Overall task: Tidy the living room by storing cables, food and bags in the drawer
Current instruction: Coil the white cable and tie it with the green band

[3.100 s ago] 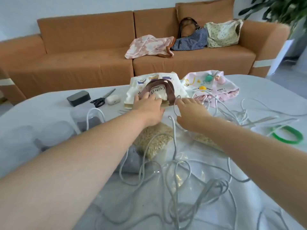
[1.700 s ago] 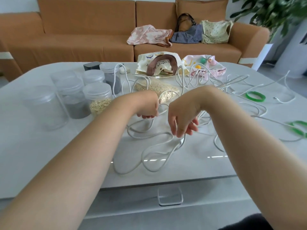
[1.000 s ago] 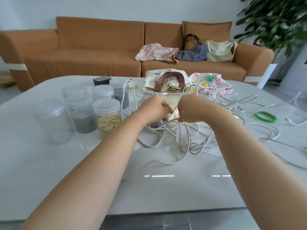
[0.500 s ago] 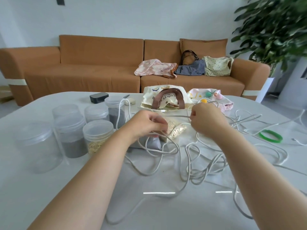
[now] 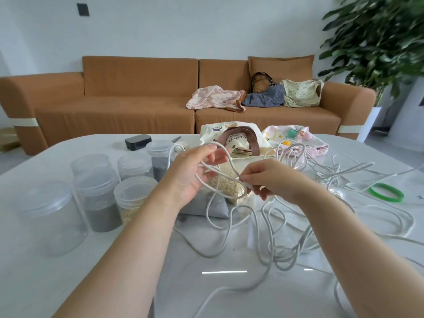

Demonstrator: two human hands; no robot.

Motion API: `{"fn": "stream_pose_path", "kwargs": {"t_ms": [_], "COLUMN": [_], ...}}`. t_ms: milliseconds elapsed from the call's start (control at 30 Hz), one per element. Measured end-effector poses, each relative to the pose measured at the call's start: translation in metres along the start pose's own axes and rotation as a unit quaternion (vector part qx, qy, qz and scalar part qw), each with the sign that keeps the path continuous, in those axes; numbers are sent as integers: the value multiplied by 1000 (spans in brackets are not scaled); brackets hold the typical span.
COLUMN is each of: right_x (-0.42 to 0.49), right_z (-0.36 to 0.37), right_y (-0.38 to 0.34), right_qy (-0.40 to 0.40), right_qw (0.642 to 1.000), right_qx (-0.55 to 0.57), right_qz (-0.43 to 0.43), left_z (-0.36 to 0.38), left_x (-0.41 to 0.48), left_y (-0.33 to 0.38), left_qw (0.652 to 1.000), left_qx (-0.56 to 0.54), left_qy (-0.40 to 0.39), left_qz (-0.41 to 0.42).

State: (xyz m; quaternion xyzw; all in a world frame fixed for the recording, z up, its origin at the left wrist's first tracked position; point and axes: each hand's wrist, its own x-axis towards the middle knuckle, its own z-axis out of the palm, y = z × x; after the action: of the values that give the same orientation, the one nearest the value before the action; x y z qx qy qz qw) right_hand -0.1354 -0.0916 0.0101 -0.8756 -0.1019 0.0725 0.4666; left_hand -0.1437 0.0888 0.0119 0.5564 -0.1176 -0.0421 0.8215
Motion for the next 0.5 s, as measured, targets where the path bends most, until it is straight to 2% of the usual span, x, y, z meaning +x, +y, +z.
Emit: {"fn": "stream_pose_path", "kwargs": {"t_ms": [133,200,333,500], "right_x": [0,-1,-2,-4], "right_z": [-4,-6,-7,-4], "right_y": [4,6,6,2], "right_qy": [-21,-42,-18,-3], "right_qw": [987,979,988,992], "right_qx": [157,189,107,50], "right_qz": [-29,-59,-113,-120], "left_z": [7,12,18,18], "left_x": [1,2,4,5], "left_y": [1,-2,-9,-11], "left_qw": [998,995,989,987], "left_qx": [11,6,-17,-27], "left_qy": [56,89,139,152], "left_qz": [22,35,56,51]}}
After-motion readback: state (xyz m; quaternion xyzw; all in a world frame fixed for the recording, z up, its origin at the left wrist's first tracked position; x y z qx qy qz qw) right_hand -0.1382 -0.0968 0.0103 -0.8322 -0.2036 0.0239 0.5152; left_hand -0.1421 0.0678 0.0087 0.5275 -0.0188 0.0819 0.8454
